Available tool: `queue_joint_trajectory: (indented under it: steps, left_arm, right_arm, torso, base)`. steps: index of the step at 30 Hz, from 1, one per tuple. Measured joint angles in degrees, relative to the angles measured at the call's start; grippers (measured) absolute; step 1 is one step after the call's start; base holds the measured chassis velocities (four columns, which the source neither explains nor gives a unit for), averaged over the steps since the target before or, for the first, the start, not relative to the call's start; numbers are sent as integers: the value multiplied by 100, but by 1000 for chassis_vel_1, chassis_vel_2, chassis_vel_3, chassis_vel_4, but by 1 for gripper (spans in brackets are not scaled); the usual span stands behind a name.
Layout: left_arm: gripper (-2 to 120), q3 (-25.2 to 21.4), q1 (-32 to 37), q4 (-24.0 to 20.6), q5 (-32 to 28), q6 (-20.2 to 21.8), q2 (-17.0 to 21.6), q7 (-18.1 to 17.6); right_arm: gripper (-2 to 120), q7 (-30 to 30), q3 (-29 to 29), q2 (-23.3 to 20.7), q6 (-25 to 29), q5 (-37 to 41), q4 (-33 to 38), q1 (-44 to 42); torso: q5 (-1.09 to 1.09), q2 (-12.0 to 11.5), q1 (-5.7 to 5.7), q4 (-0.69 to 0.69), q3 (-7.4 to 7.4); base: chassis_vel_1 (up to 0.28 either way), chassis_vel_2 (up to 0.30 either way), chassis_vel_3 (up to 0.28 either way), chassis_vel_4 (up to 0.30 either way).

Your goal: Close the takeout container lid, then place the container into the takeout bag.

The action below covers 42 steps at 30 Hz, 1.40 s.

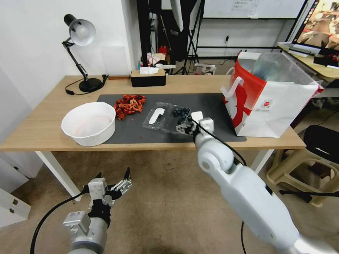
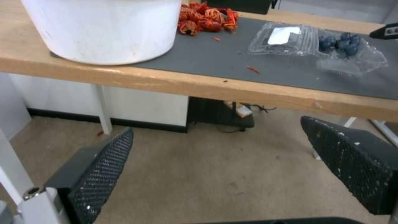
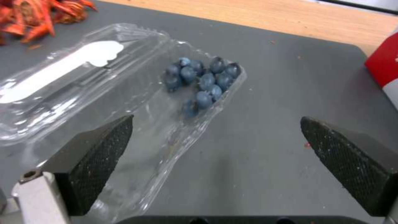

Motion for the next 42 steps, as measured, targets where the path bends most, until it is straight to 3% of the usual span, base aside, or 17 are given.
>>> queue_joint_trajectory:
  steps: [11, 42]
  left_arm:
    - [100, 25, -36, 139, 26, -65, -5, -1]
    - [100, 76, 15, 122, 180, -221, -14, -73]
  right_arm:
    - [100, 315, -249, 89, 0, 149, -416, 189]
    - [100, 559, -239, -24, 26, 732, -286, 125]
  torso:
    - [0, 1, 0, 0, -1]
    - [1, 1, 0, 0, -1]
  base:
    - [0, 0, 0, 0]
    - [0, 0, 0, 0]
